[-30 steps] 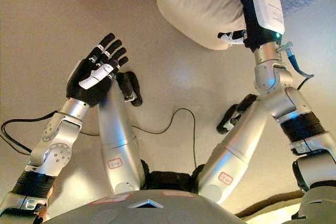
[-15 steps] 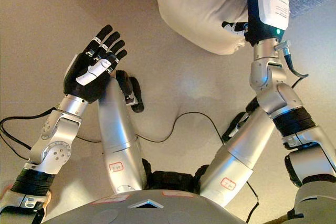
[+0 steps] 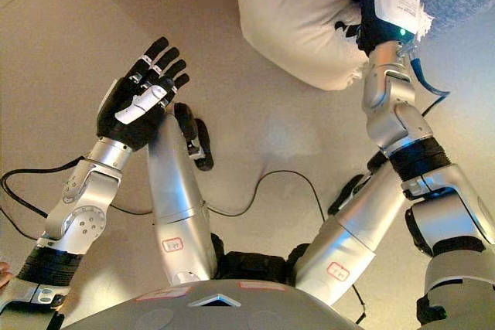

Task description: Pick up the pillow and put it on the sofa.

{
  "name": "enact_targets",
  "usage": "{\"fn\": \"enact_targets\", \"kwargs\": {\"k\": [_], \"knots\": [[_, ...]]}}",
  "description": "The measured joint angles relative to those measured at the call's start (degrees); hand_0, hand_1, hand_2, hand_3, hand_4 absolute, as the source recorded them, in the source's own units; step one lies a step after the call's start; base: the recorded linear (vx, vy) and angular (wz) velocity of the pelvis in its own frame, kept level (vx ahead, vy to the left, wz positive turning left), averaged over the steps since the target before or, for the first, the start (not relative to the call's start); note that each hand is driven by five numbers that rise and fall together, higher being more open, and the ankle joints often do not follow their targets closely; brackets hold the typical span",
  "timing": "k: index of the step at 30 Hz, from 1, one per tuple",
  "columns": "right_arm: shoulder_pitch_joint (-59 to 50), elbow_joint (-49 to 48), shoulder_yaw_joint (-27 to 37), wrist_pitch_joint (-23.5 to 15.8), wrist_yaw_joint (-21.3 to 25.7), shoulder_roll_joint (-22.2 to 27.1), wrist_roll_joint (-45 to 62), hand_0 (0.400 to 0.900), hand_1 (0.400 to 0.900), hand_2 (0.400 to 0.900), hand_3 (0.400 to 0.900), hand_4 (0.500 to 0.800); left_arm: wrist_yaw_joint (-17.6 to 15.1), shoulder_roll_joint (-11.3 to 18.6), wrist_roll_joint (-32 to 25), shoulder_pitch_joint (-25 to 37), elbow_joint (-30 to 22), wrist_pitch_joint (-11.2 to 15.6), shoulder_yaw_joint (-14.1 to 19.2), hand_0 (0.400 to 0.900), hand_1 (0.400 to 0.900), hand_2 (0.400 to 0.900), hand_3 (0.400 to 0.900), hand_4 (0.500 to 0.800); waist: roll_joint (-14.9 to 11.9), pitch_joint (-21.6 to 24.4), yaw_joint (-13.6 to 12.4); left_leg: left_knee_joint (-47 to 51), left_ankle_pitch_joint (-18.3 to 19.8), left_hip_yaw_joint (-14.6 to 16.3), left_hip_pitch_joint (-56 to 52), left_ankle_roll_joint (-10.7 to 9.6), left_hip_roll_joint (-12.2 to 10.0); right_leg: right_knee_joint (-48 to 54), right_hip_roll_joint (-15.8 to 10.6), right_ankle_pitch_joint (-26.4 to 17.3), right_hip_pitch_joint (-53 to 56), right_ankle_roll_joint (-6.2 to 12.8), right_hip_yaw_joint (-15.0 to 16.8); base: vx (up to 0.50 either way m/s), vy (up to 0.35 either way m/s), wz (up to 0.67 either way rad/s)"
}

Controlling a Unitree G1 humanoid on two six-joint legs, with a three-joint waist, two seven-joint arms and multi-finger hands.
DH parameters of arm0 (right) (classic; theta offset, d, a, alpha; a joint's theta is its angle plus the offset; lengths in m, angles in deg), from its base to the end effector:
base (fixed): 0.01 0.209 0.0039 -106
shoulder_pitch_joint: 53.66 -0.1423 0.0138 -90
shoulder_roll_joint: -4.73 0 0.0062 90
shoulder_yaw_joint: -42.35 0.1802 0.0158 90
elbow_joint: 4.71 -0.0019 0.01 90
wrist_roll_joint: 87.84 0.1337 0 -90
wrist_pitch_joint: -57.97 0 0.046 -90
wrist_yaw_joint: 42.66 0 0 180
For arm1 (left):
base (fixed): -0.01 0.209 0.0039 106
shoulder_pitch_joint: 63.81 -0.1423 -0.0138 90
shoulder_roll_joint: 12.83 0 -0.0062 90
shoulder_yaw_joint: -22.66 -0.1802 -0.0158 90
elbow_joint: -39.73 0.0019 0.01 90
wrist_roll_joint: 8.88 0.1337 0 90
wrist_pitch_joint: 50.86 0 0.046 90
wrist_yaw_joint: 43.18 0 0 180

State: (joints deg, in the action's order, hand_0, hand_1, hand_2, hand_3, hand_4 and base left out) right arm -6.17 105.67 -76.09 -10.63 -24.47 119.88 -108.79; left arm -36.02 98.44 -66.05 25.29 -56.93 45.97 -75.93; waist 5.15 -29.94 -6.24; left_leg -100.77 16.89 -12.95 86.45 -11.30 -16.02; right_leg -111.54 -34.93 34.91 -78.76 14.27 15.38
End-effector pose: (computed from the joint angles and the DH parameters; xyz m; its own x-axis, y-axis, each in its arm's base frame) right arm 0.3101 -0.2140 0.1620 0.9439 -0.1440 0.2973 0.3261 0.2636 -0.9078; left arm 0.1947 0.2290 0.0897 0.9562 -0.2558 0.1420 0.2897 0.8963 -0.3359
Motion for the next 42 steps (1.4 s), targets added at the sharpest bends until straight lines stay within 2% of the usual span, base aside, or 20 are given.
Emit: {"fn": "enact_targets", "kwargs": {"k": [13, 16, 18, 21, 23, 27, 30, 32, 36, 39, 42], "knots": [[0.6, 2.1, -0.4, 2.3, -1.5, -1.9, 0.0, 0.400, 0.400, 0.400, 0.400, 0.500, -1.9, -1.2, 0.0, 0.2, 0.0, -0.6, -1.2, 0.900, 0.900, 0.900, 0.900, 0.800, 0.4, 0.0, -0.3, -1.1, 0.8, 0.0, -1.9, 0.7, -0.1, -0.1, -1.7, 0.5, 3.1, 0.09, -0.2, 0.03, 0.007, 0.00], [0.7, 2.1, -0.4, 2.2, -1.4, -2.2, 0.0, 0.400, 0.400, 0.400, 0.400, 0.500, -2.2, -1.2, 0.0, 0.3, 0.1, -0.6, -1.4, 0.900, 0.900, 0.900, 0.900, 0.800, 0.3, 0.0, -0.4, 0.4, 0.7, 0.0, -2.1, 0.8, -0.2, 1.2, -1.8, 0.5, 3.9, 0.11, -1.5, -0.13, -0.009, -0.07], [0.6, 2.2, -0.4, 2.1, -1.0, -2.5, 0.0, 0.400, 0.400, 0.400, 0.400, 0.500, -2.6, -1.4, 0.0, 1.5, 1.3, -0.6, -2.4, 0.900, 0.900, 0.900, 0.900, 0.800, 0.3, 0.1, -0.5, 4.7, 0.4, 1.0, -3.0, 1.2, -0.3, 4.9, -1.7, 0.3, 5.4, -0.23, -4.9, -0.19, -0.023, -0.11], [0.6, 3.1, -0.3, 1.3, -0.4, -3.8, 0.0, 0.400, 0.400, 0.400, 0.400, 0.500, -3.3, -2.8, 0.0, 2.8, 4.4, -0.7, -4.4, 0.900, 0.900, 0.900, 0.900, 0.800, 0.1, 0.1, -0.5, 15.4, -3.8, 4.2, -7.5, 2.0, -1.4, 14.5, -1.4, -3.3, 9.6, -2.15, -11.1, -0.15, 0.012, -0.14], [0.7, 3.3, -0.3, 0.5, 0.0, -4.8, 0.0, 0.400, 0.400, 0.400, 0.400, 0.500, -4.3, -4.1, 0.0, 2.0, 5.0, -0.7, -6.0, 0.900, 0.900, 0.900, 0.900, 0.800, 0.1, 0.1, -1.4, 22.3, -4.9, 6.3, -11.9, 2.0, -2.0, 22.5, -0.5, -6.8, 13.5, -1.98, -15.0, -0.12, 0.027, -0.14], [0.9, 2.1, 1.3, 0.2, 0.3, -5.4, -0.1, 0.400, 0.400, 0.400, 0.400, 0.500, -5.4, -6.9, 0.1, 2.5, 6.0, -0.7, -7.1, 0.900, 0.900, 0.900, 0.900, 0.800, 0.0, 0.1, -1.6, 32.1, -6.4, 8.5, -17.9, 2.3, -1.7, 34.4, 0.7, -11.4, 20.5, -1.56, -19.9, -0.16, 0.013, -0.08], [1.6, 0.2, 2.1, 0.1, 0.4, -5.0, -0.1, 0.400, 0.400, 0.400, 0.400, 0.500, -6.3, -8.0, 0.1, 4.0, 6.0, -0.4, -6.9, 0.900, 0.900, 0.900, 0.900, 0.800, -0.2, 0.0, -1.6, 41.7, -9.5, 11.3, -24.2, 3.4, -1.0, 45.3, 2.3, -15.4, 27.3, -0.92, -22.5, -0.05, -0.024, -0.09], [3.9, -2.7, 2.1, -0.3, 0.3, -3.9, -0.1, 0.400, 0.400, 0.400, 0.400, 0.500, -7.2, -8.2, 0.4, 4.0, 6.1, -0.3, -6.5, 0.900, 0.900, 0.900, 0.900, 0.800, -0.4, 0.0, -1.9, 49.8, -12.0, 12.7, -30.7, 3.4, -0.4, 54.2, 3.8, -18.4, 34.3, -0.03, -24.4, -0.02, -0.045, -0.05], [9.2, -10.7, 4.9, -2.8, 0.3, -0.8, -0.1, 0.400, 0.400, 0.400, 0.400, 0.500, -8.3, -8.0, 0.7, 2.4, 5.8, -0.5, -3.4, 0.900, 0.900, 0.900, 0.900, 0.800, -1.6, 0.0, -2.2, 64.8, -16.4, 14.8, -44.9, 3.2, 1.1, 70.2, 5.9, -24.4, 48.1, -0.03, -28.9, 0.04, -0.038, -0.05], [13.9, -16.4, 8.7, -4.0, 0.3, 1.9, -0.1, 0.400, 0.400, 0.400, 0.400, 0.500, -9.3, -8.0, 1.3, 1.4, 5.5, -1.9, -2.8, 0.900, 0.900, 0.900, 0.900, 0.800, -3.3, 0.2, -2.0, 72.1, -18.1, 14.8, -52.7, 2.7, 2.0, 78.3, 7.0, -27.1, 56.1, -0.20, -31.6, 0.10, -0.057, -0.06], [18.7, -22.7, 14.0, -5.7, 0.3, 3.8, 0.2, 0.400, 0.400, 0.400, 0.400, 0.500, -11.4, -8.4, 3.0, 1.3, 5.1, -6.0, -2.5, 0.900, 0.900, 0.900, 0.900, 0.800, -5.1, 0.3, -1.6, 77.2, -19.0, 14.9, -58.4, 1.8, 1.1, 84.7, 8.7, -29.3, 62.8, -0.30, -34.6, 0.24, -0.095, -0.10]]}}
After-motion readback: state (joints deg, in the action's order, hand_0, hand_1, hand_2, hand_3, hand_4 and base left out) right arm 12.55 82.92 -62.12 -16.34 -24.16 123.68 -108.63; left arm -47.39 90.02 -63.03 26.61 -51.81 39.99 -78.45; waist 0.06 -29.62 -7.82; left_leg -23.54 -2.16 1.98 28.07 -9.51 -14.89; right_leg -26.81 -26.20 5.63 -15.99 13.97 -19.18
